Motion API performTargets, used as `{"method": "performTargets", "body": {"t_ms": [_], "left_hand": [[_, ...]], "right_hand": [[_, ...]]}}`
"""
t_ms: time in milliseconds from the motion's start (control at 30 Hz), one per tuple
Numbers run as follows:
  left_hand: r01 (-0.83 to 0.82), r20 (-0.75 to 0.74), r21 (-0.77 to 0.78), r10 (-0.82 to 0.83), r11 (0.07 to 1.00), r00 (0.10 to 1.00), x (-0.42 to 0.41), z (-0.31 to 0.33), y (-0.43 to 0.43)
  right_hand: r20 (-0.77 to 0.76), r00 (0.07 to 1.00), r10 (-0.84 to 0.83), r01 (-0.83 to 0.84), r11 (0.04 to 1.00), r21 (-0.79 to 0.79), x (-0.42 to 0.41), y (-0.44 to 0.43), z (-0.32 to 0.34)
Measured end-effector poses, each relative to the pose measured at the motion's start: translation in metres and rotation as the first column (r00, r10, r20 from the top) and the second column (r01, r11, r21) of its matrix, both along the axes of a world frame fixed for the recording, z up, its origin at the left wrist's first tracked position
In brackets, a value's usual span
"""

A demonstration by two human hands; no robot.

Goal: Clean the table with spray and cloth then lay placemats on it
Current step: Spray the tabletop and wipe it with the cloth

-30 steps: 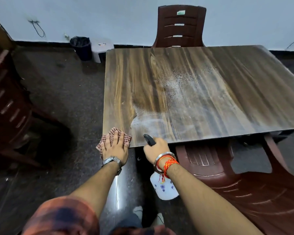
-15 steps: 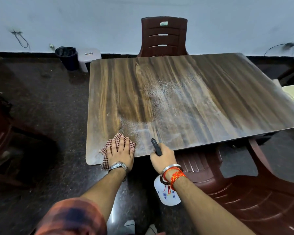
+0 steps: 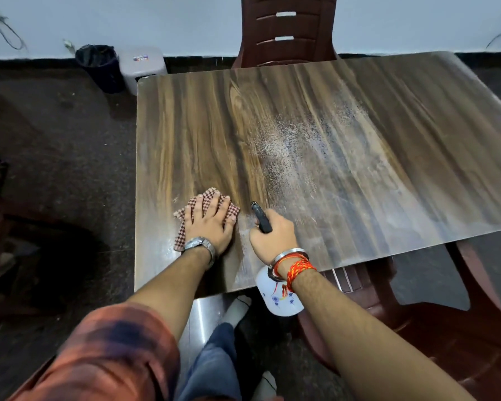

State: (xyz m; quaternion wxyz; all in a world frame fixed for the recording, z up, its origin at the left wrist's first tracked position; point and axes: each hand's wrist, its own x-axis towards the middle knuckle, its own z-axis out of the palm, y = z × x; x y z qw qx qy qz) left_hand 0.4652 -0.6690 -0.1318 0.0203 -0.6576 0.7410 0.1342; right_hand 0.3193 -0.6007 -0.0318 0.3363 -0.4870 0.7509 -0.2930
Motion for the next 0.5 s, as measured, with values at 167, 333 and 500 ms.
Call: {"method": "performTargets", "body": {"t_ms": [167, 333, 500], "left_hand": [[-0.025, -0.013, -0.02, 0.025, 0.999, 1.0, -0.018, -0.001, -0.078], [0.024, -0.035, -0.035, -0.025, 0.999, 0.999, -0.056, 0.002, -0.149], [0.087, -0.029, -0.046, -0.088, 0.995, 0.996, -0.094, 0.003, -0.194]], "right_hand": [[0.002, 0.996, -0.088, 0.088, 0.995, 0.039, -0.013, -0.06, -0.003], [-0.027, 0.984, -0.173, 0.175, 0.982, 0.07, -0.041, -0.117, 0.005], [-0.059, 0.931, -0.36, 0.365, 0.915, 0.172, -0.085, -0.15, 0.005]]}}
